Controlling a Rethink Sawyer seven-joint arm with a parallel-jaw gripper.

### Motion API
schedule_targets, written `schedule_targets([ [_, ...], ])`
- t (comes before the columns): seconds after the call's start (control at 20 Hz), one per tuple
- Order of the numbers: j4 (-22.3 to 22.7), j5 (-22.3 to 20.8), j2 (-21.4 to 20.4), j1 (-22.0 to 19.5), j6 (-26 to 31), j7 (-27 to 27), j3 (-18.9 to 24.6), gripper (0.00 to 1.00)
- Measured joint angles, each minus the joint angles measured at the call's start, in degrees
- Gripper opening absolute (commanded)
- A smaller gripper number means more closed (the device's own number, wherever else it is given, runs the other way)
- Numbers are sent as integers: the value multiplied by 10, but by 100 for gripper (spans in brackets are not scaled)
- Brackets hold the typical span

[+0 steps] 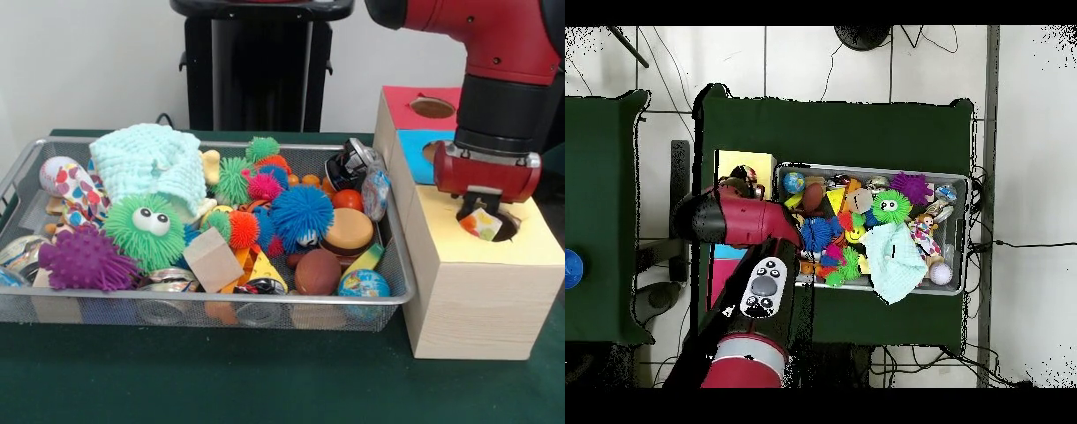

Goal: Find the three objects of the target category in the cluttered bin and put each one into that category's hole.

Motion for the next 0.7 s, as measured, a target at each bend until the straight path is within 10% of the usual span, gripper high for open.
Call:
schedule_targets([
  [0.25, -1, 23, 8, -3, -11, 0, 1, 0],
  [0.3, -1, 29, 12, -3, -19, 0, 2, 100],
  [0.7, -3, 37, 15, -3, -35, 0, 7, 100],
])
